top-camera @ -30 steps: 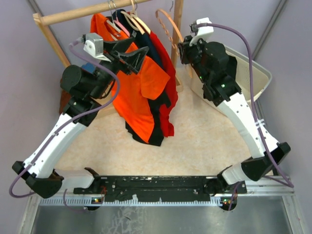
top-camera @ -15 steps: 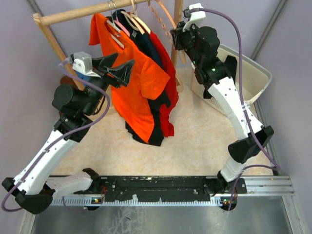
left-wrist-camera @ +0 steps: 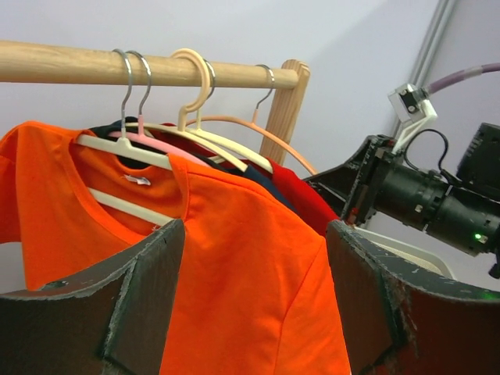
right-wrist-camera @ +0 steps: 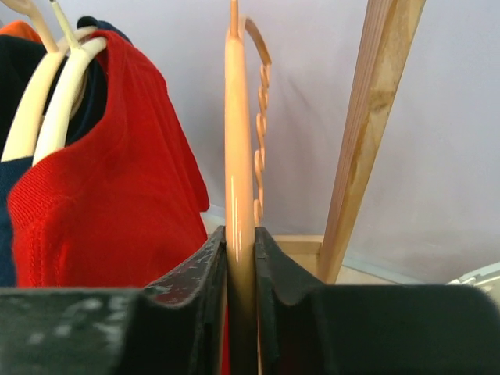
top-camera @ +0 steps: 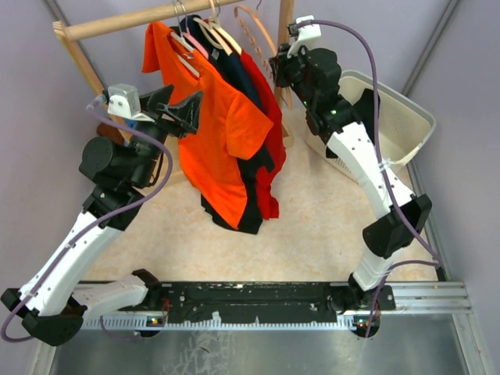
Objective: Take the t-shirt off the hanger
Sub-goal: Place the hanger on the clothesline.
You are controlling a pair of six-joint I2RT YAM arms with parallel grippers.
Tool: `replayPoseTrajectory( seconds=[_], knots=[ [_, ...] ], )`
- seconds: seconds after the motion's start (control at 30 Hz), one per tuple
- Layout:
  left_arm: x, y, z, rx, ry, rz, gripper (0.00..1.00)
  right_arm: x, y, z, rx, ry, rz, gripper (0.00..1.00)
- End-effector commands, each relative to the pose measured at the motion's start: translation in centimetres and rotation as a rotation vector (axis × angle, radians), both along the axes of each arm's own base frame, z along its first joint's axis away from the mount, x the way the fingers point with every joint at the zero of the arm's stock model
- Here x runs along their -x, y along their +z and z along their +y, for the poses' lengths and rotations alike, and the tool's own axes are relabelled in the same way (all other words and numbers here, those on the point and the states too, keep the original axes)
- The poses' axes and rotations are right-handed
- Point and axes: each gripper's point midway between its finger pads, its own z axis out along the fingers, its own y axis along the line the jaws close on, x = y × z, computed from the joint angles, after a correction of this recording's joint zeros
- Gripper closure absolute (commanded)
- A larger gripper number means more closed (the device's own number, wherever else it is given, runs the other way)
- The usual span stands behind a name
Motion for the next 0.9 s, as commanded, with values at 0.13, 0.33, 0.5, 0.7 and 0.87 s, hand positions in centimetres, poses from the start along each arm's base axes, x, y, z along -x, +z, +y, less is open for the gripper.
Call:
replayPoseTrajectory(
  seconds=[0.13, 0.33, 0.5, 0.7, 0.87],
  knots=[
    [-0.4, 0.9, 2.1, -0.002, 0.112, -0.002, 0.2, 4.3, 6.1, -2.7, -0.084, -0.012, -0.133, 0.56],
    [-1.3, 1.0, 2.7, -0.056, 0.181, 0.025, 0.16, 5.9, 7.1, -4.1, -0.092, -0.034, -0.172, 0.47],
    [-1.5, 0.9, 2.8, -0.064, 0.191, 0.038, 0.14, 7.4, 7.4, -5.1, -0.099, -0.043, -0.18, 0.44],
    [-1.1, 1.3, 2.4, -0.059, 0.153, 0.047, 0.12, 8.6, 7.1, -6.7, -0.101, -0.088, -0.175, 0.43],
    [-1.3, 1.0, 1.9, -0.073, 0.135, 0.076, 0.1, 8.3, 6.3, -8.2, -0.095, -0.151, -0.147, 0.43]
  ],
)
